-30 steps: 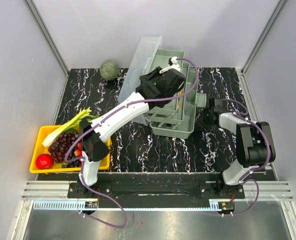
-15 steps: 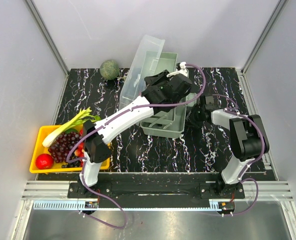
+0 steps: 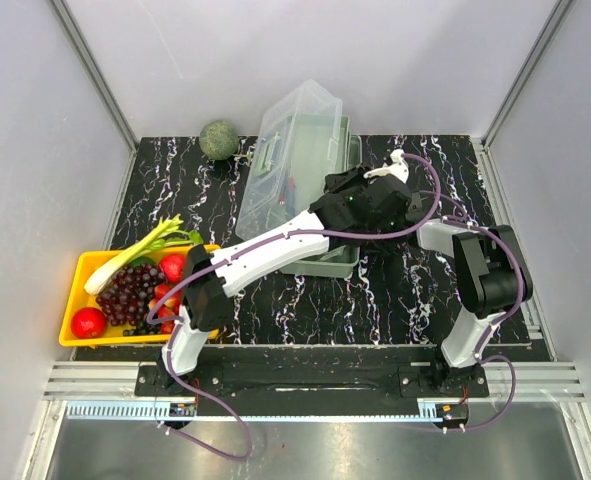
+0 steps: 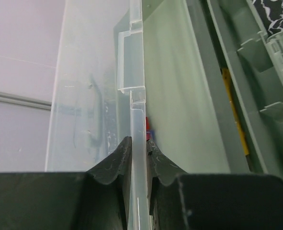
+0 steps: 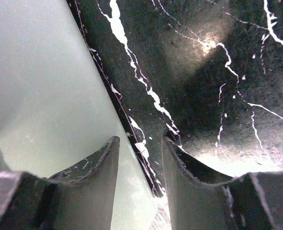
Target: Pack the tool kit
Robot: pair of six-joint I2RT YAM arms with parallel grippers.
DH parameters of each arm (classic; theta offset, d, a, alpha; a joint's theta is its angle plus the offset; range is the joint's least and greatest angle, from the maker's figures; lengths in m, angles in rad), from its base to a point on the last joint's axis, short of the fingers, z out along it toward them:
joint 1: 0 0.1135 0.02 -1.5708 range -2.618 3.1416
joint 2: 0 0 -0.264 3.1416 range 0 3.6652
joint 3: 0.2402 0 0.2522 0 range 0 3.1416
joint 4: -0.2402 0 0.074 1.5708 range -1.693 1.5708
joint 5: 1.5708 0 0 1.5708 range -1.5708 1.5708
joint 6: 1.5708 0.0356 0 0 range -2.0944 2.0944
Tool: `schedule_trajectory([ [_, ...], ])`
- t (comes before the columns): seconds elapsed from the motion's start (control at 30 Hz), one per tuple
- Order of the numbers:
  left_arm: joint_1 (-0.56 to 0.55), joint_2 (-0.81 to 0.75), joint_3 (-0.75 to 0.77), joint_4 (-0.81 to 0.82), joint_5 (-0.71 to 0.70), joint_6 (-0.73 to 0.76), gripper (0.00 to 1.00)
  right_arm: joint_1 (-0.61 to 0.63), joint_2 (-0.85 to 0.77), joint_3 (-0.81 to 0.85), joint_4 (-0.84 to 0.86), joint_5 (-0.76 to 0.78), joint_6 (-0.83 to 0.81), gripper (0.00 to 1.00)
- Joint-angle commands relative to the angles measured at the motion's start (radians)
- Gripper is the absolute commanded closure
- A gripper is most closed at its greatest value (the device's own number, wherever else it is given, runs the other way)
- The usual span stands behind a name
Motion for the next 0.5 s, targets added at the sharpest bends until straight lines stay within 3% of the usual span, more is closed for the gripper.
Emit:
schedule_trajectory([
  [0.0, -0.026, -0.013, 0.016, 0.045, 0.097, -0.105, 0.81, 0.046, 0.032, 0.001, 0.025, -0.062, 0.019, 0.52],
  [0.2, -0.026, -0.033, 0.014, 0.020, 0.195, -0.166, 0.69, 0.046, 0.030, -0.003, 0.025, -0.059, 0.022, 0.52],
  [0.47, -0.031, -0.094, 0.026, 0.005, 0.485, -0.269, 0.48, 0.046, 0.018, -0.010, 0.027, -0.037, 0.025, 0.52],
])
